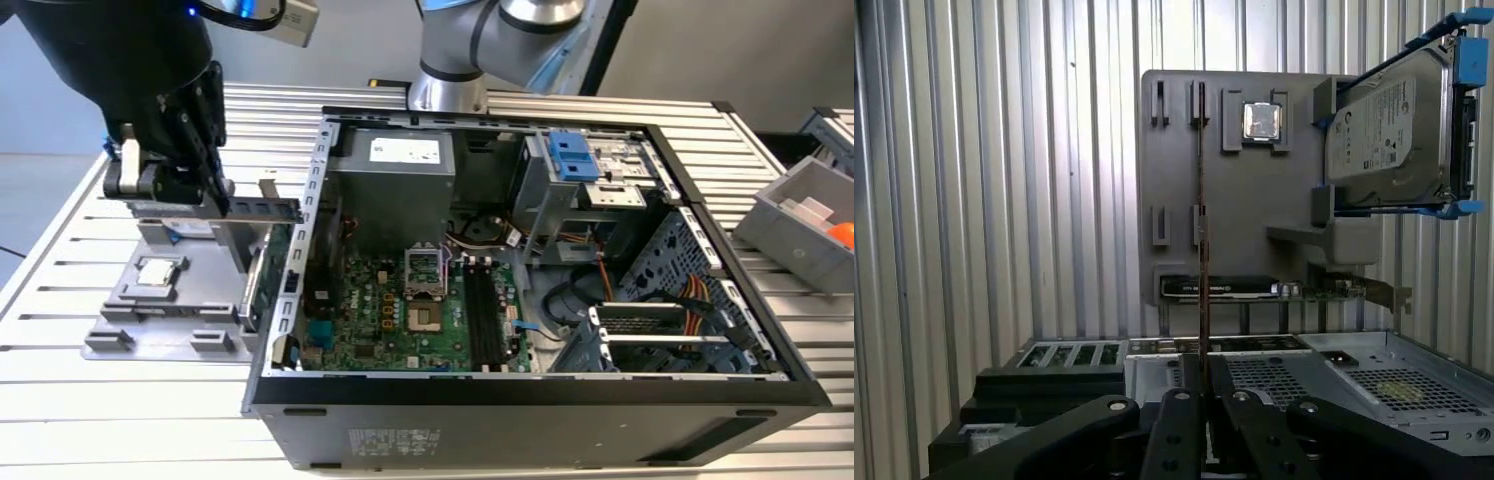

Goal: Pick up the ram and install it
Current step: 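Pick up the ram and move it above insertion slot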

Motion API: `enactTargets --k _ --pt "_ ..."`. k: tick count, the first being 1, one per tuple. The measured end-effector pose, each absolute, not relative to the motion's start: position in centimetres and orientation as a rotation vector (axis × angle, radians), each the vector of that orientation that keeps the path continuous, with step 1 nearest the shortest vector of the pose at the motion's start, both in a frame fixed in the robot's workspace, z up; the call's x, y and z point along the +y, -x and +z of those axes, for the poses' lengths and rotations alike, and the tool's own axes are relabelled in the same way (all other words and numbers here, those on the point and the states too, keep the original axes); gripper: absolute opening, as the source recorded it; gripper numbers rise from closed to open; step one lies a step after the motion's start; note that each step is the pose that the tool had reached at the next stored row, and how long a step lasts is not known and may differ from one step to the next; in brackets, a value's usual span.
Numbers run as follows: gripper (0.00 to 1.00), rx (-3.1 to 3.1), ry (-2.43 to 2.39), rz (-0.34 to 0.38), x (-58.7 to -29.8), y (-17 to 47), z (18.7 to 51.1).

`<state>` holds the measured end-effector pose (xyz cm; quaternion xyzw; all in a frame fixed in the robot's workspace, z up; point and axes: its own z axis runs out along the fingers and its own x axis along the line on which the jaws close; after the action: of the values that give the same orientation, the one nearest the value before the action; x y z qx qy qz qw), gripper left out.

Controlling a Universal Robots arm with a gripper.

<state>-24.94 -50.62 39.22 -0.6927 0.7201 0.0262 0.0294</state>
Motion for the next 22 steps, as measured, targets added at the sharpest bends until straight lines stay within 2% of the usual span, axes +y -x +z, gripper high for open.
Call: enactTargets --k 22 --pt "0.00 2.221 2.136 0.081 -50.6 21.4 39.2"
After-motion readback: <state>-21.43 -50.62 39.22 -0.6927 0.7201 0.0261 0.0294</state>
